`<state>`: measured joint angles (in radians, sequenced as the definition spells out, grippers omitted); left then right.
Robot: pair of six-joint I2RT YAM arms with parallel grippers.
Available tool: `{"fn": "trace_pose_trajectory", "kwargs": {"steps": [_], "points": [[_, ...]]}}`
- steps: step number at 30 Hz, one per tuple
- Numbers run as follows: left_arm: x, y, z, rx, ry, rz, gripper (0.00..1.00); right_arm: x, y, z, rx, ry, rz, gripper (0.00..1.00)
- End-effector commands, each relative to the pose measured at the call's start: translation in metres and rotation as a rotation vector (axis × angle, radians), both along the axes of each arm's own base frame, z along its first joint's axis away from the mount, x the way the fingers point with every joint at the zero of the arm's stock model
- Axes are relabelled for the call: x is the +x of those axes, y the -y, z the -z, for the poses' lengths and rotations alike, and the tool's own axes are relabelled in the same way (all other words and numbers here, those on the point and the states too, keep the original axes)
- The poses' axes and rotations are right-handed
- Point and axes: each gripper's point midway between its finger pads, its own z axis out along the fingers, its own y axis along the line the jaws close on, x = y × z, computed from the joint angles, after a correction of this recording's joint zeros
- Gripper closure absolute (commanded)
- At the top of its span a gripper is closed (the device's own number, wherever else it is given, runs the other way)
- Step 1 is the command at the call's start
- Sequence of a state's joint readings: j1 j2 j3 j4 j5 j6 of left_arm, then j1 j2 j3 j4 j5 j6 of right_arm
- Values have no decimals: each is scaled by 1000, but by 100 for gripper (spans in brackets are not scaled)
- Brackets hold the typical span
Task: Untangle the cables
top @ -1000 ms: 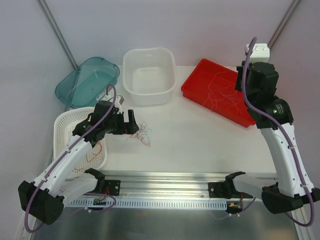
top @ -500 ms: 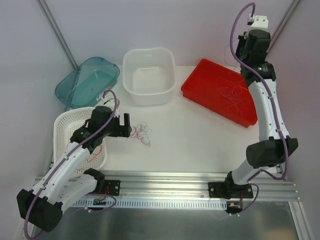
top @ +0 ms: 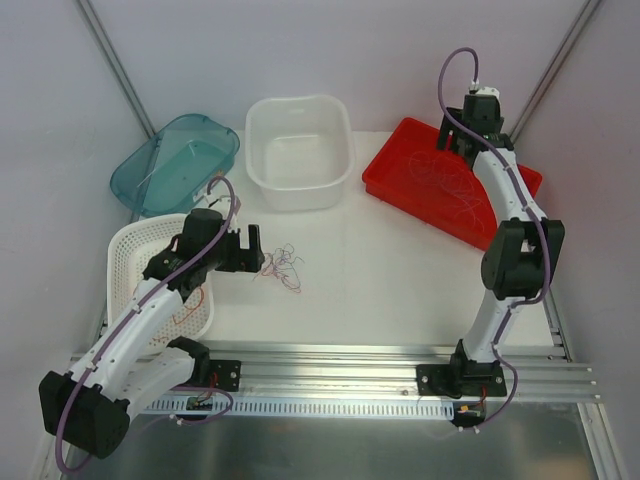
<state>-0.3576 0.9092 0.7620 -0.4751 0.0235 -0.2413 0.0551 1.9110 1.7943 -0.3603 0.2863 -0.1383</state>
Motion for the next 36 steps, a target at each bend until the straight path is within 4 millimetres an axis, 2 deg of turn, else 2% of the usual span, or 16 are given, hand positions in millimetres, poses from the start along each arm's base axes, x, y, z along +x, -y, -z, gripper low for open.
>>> {"fn": "trace_pose_trajectory", "kwargs": {"steps": [1, 4, 5, 7, 8, 9, 10, 12, 13, 15, 17, 19, 20, 22, 28, 36], "points": [[5, 4, -4, -15, 20, 30, 1, -24, -10, -61, 105, 152, -12, 12], [4, 8, -3, -29, 8, 46, 1, -50, -29, -53, 170, 112, -81, 10], [3, 9, -1, -32, -1, 50, 1, -63, -39, -66, 189, 130, -117, 9], [2, 13, 0, -45, -14, 67, 2, -85, -59, -49, 240, 67, -190, 9], [1, 17, 3, -57, -32, 84, 2, -99, -71, -56, 252, 77, -227, 9], [-1, 20, 4, -65, -42, 99, 3, -111, -84, -52, 286, 57, -274, 10], [0, 22, 4, -73, -49, 105, 3, -125, -99, -33, 298, 9, -310, 9], [-3, 28, 8, -97, -82, 133, 5, -149, -119, -35, 327, 27, -394, 10], [-3, 30, 11, -105, -101, 131, 6, -167, -136, -9, 368, -31, -414, 10], [-5, 34, 14, -127, -130, 130, 7, -187, -154, -12, 398, -7, -481, 10], [-6, 38, 21, -148, -178, 106, 9, -213, -177, 12, 413, -63, -537, 10], [-3, 38, 24, -169, -213, 52, 12, -236, -201, 13, 423, -57, -621, 10], [-1, 39, 24, -183, -221, 28, 13, -248, -206, 30, 423, -91, -636, 10], [1, 42, 31, -213, -267, -35, 17, -263, -223, 30, 427, -70, -692, 10], [8, 56, 45, -285, -321, -110, 31, -293, -255, 48, 503, -60, -764, 10], [-5, 57, 59, -277, -312, -121, 34, -292, -312, 54, 551, -66, -889, 11]]}}
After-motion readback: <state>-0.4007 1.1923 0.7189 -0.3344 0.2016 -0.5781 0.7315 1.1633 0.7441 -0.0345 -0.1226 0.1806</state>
